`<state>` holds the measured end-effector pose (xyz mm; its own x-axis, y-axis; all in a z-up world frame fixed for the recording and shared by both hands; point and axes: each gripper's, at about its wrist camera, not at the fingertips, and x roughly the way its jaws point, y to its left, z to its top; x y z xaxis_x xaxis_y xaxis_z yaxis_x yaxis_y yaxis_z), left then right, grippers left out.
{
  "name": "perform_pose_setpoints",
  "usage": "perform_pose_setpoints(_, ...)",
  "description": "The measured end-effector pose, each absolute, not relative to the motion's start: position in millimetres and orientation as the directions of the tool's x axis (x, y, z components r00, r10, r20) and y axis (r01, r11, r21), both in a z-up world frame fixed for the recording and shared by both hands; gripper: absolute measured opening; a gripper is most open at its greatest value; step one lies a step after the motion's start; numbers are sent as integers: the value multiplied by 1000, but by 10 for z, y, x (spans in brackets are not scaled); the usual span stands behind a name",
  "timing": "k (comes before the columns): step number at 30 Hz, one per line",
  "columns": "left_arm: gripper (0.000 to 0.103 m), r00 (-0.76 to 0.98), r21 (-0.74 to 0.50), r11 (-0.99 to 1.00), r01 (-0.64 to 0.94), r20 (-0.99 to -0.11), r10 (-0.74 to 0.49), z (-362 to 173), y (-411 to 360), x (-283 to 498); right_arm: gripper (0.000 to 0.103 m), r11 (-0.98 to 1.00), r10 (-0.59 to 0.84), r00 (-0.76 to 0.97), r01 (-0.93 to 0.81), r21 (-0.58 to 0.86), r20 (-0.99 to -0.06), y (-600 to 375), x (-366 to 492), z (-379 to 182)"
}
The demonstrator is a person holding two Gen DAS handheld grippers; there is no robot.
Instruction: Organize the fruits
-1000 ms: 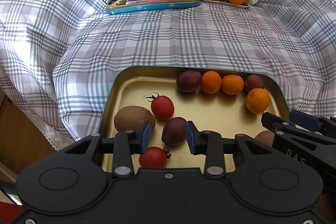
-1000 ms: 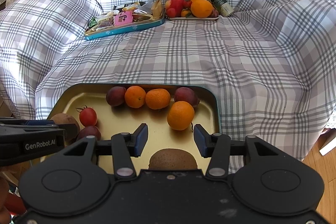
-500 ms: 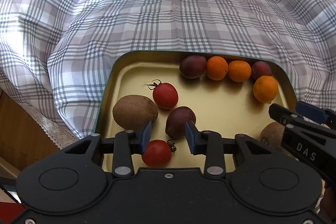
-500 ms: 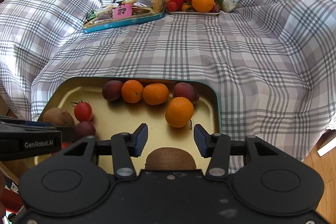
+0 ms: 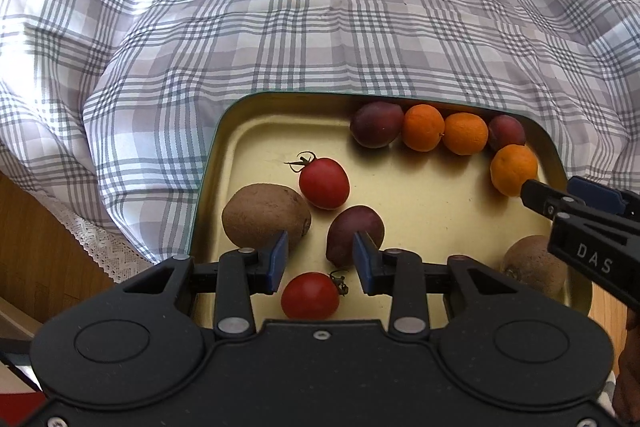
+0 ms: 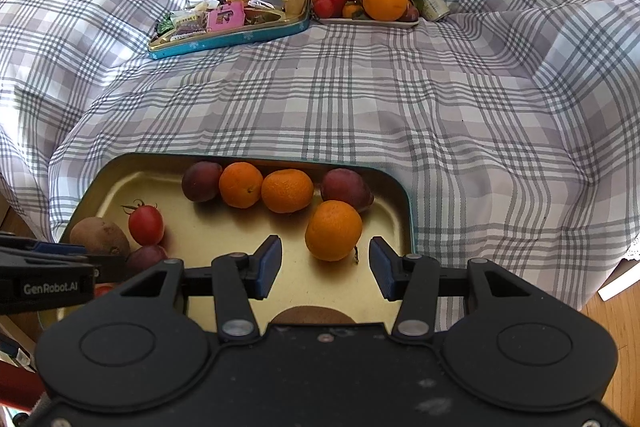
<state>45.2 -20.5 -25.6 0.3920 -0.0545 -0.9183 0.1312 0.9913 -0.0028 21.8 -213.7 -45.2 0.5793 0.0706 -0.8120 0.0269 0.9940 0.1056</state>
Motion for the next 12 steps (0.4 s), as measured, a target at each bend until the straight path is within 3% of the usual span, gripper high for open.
perform_pose_setpoints(12,44,335,1,973,231,-939,-78,-259,-335,651,51,987,148,460,-20,156,-875,-2213,533,-492)
